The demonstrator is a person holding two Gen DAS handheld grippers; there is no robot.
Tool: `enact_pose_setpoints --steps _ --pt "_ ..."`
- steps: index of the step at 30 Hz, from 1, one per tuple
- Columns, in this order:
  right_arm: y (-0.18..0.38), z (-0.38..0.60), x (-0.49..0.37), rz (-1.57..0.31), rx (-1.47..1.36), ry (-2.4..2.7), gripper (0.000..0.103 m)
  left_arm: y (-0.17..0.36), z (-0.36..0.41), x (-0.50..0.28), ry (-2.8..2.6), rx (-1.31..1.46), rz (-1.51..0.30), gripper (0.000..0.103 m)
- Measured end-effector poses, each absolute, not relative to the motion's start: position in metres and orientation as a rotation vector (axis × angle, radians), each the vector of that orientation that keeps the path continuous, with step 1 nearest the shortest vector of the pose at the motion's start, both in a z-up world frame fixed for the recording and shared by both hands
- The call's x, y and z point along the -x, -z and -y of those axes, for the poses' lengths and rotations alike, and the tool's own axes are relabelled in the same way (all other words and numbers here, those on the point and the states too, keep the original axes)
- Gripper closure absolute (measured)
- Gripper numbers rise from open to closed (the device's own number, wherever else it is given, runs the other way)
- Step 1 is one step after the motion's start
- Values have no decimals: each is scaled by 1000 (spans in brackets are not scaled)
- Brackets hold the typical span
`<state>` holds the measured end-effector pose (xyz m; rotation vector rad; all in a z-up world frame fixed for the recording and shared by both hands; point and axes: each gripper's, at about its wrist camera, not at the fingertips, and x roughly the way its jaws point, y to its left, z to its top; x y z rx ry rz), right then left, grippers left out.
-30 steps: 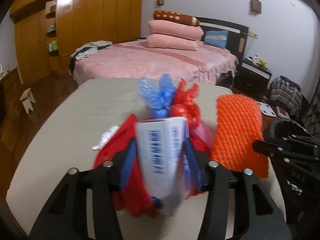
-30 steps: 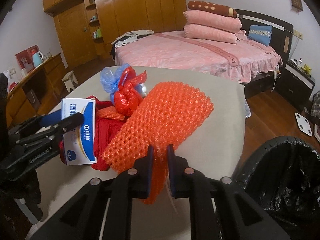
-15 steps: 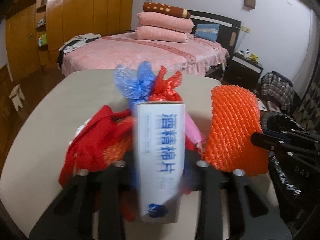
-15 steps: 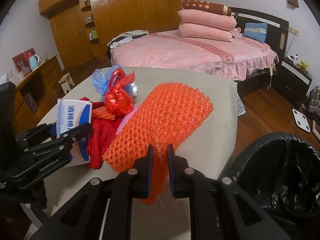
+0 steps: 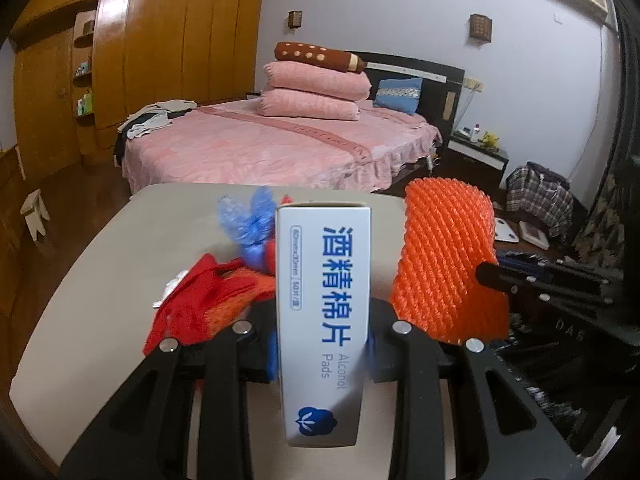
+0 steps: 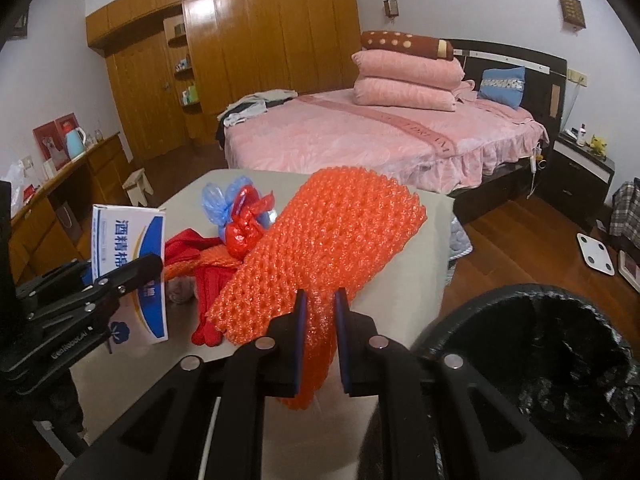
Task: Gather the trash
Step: 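Carry the box and mesh net with both tools over the black trash bin, then open both tools to drop the box and mesh net into the bin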
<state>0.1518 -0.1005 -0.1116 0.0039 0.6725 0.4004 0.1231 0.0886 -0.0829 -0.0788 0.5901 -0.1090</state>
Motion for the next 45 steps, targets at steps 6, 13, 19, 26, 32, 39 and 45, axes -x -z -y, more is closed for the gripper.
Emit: enact_pose_setpoints --steps 6,13,19,26,32,39,45 --pt "94 135 -133 -636 -10 -348 89 60 -52 -120 152 62 -566 74" --pt "79 190 -120 -609 -27 -251 89 45 -1 -118 229 43 -553 74" --pt "79 234 -114 -613 -51 -166 89 37 45 -119 314 20 -539 74" --pt "94 274 -110 -647 -63 -82 89 42 90 -125 400 -1 -532 74" --pt "109 303 -105 -675 -64 -14 89 65 127 -139 477 -12 -566 74" --pt "125 324 -101 -724 -57 53 77 89 157 -148 563 -9 -612 53" --pt "131 328 -93 -732 -58 79 33 93 139 -143 535 -2 -616 34"
